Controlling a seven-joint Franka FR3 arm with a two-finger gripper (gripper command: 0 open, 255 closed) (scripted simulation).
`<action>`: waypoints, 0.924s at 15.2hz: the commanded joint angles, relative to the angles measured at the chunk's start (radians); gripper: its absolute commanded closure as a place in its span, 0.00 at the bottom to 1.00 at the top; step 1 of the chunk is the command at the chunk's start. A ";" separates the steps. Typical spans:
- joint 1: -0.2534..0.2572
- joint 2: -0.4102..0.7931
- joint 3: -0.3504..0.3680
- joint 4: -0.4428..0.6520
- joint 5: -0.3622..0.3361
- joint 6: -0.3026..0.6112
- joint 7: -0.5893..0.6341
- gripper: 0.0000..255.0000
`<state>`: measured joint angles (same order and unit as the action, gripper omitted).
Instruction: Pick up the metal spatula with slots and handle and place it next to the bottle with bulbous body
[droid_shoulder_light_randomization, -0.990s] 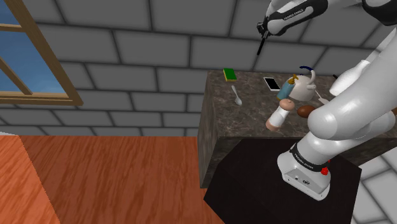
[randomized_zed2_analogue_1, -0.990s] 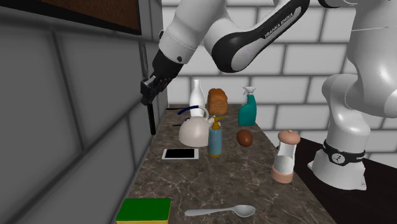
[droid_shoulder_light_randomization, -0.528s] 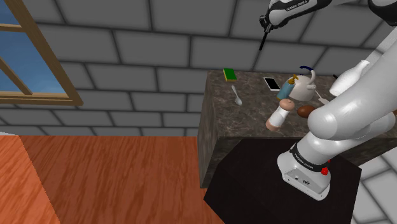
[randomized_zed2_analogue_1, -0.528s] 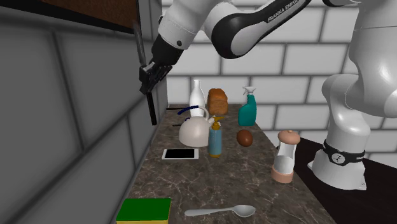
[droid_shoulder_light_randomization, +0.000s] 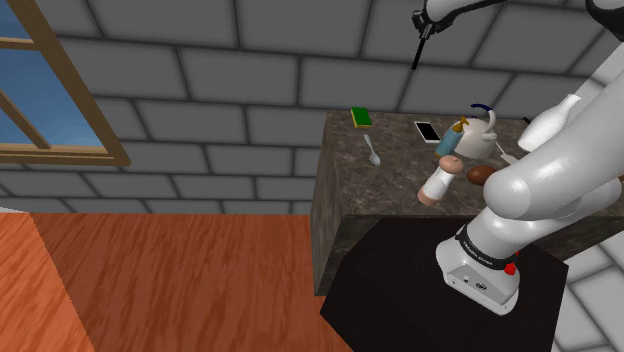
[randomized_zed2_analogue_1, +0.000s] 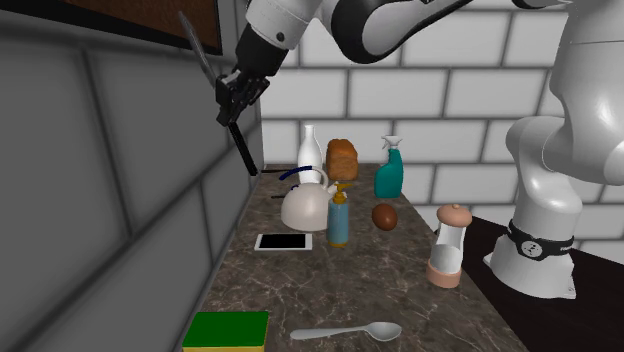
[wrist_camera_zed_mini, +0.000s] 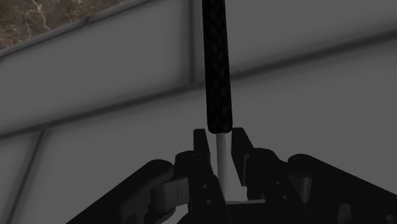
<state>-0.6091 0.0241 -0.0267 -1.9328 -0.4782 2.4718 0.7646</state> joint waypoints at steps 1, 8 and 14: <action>0.000 -0.007 0.001 0.019 0.014 -0.024 -0.017 1.00; 0.004 -0.020 0.005 0.094 0.050 -0.106 -0.064 1.00; 0.007 -0.023 0.008 0.167 0.076 -0.179 -0.099 1.00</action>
<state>-0.6025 0.0044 -0.0188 -1.7741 -0.4062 2.3044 0.6714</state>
